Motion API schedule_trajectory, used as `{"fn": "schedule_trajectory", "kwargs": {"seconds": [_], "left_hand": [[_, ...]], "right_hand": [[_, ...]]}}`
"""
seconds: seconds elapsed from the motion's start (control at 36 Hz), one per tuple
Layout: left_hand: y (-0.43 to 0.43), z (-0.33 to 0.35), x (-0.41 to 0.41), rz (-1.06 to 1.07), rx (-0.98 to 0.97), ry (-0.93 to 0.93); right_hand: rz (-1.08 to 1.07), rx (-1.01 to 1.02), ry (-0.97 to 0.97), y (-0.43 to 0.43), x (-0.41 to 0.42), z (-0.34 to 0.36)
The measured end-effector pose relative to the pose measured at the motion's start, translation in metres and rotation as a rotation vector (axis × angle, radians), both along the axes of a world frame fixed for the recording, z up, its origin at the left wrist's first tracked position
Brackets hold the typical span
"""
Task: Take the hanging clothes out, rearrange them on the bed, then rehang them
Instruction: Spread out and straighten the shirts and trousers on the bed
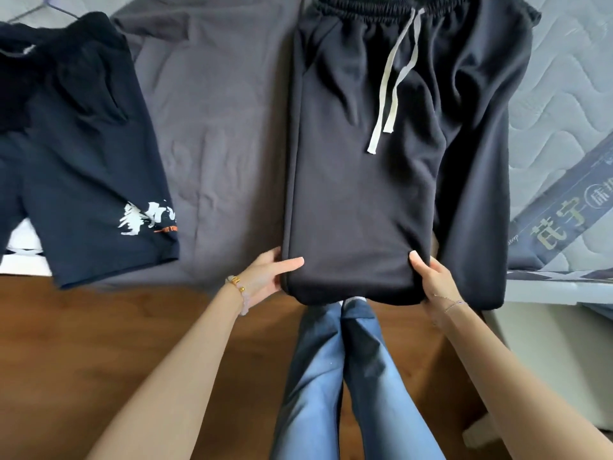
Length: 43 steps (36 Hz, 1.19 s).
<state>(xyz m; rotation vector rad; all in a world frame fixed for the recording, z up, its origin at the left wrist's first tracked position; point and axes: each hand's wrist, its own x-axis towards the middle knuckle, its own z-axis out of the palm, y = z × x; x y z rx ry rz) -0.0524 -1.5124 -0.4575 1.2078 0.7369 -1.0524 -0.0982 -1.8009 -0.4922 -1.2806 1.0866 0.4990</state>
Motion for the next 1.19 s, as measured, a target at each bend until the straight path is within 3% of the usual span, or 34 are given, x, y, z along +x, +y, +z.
{"fn": "schedule_trajectory", "kwargs": {"seconds": [0.14,0.19,0.33,0.47,0.56,0.67,0.72,0.86,1.03,1.19], "left_hand": [[0.012,0.0,-0.024,-0.46,0.236,-0.034],[0.013,0.01,-0.027,-0.437,0.267,-0.111],[0.024,0.038,-0.027,-0.238,0.299,-0.417],[0.05,0.041,-0.03,-0.125,0.324,-0.389],[0.067,0.022,-0.037,-0.14,0.517,-0.359],[0.091,-0.007,-0.042,-0.052,0.942,-0.345],[0.091,-0.008,-0.04,-0.094,1.05,-0.354],[0.036,0.001,-0.036,-0.324,0.955,-0.459],[-0.092,0.001,-0.047,-0.527,0.707,-0.631],[-0.218,-0.021,-0.054,-0.55,0.53,-0.606]], "right_hand": [[-0.001,0.007,0.034,0.001,-0.009,0.0],[0.042,0.079,0.017,0.005,-0.011,0.01],[0.419,0.119,-0.068,0.02,-0.012,0.035],[0.335,0.082,-0.147,0.032,-0.013,0.047],[0.318,0.013,-0.108,0.042,-0.019,0.036],[0.538,-0.146,0.045,0.043,-0.045,-0.009],[0.546,-0.202,0.094,0.031,-0.064,-0.042],[0.393,-0.445,0.061,0.0,-0.049,0.021],[0.335,-0.595,0.018,-0.091,-0.042,0.029],[0.342,-0.552,0.001,-0.14,-0.02,0.025]]}}
